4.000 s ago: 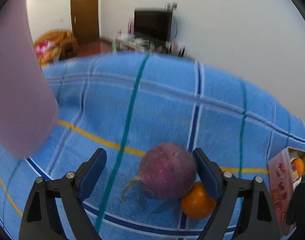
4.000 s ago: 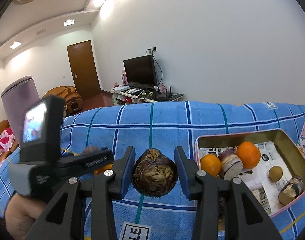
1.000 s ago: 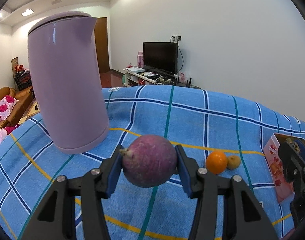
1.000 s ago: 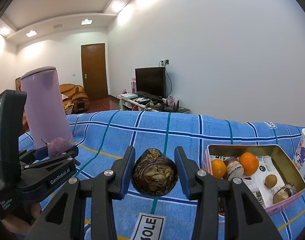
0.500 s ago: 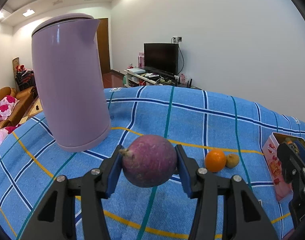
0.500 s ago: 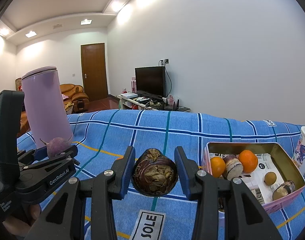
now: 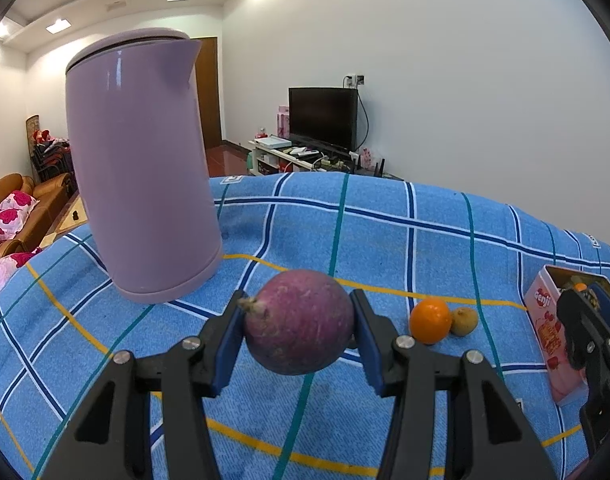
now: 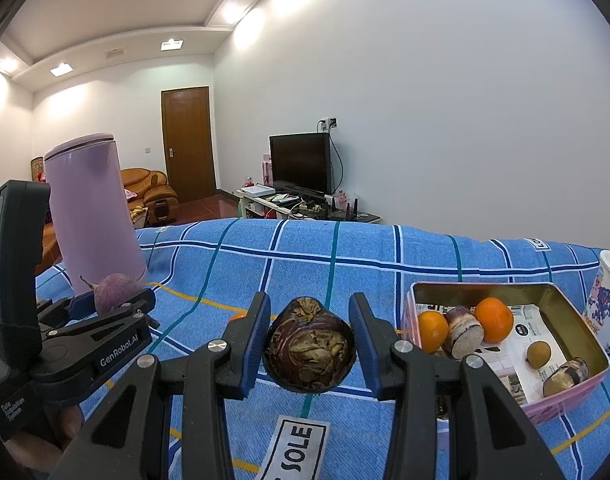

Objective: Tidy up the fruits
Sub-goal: 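Lift the held dark brown fruit and purple turnip off the bedspread, then carry both held fruits over the pink tin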

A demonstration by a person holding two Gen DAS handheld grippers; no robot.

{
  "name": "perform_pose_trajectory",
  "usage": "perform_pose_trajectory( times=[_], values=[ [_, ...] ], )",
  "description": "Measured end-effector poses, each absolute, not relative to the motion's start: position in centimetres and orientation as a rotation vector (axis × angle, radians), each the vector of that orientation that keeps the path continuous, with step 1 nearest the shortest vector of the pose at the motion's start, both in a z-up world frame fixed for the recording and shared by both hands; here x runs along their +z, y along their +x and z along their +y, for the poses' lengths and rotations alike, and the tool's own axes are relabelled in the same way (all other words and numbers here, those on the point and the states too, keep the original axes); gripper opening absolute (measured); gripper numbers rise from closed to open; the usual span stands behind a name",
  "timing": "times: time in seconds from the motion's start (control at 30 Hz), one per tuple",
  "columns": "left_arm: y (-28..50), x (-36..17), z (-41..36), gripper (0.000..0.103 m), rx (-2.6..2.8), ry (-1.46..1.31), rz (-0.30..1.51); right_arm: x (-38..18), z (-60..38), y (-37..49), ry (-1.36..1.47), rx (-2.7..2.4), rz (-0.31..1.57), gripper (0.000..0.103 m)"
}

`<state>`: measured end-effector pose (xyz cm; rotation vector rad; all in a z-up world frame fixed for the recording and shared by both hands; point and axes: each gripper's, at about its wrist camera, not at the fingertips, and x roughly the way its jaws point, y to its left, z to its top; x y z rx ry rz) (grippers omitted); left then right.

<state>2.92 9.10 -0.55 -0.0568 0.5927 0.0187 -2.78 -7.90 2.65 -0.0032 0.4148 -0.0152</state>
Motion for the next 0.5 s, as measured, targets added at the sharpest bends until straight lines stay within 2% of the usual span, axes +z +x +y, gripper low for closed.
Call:
perform_pose_trajectory(
  times=[0.5],
  values=[
    [1.7, -0.4, 7.7, 0.053, 0.008, -0.043, 0.593, 2.7, -9.0, -4.1, 0.003, -0.04, 0.416, 0.043]
  ],
)
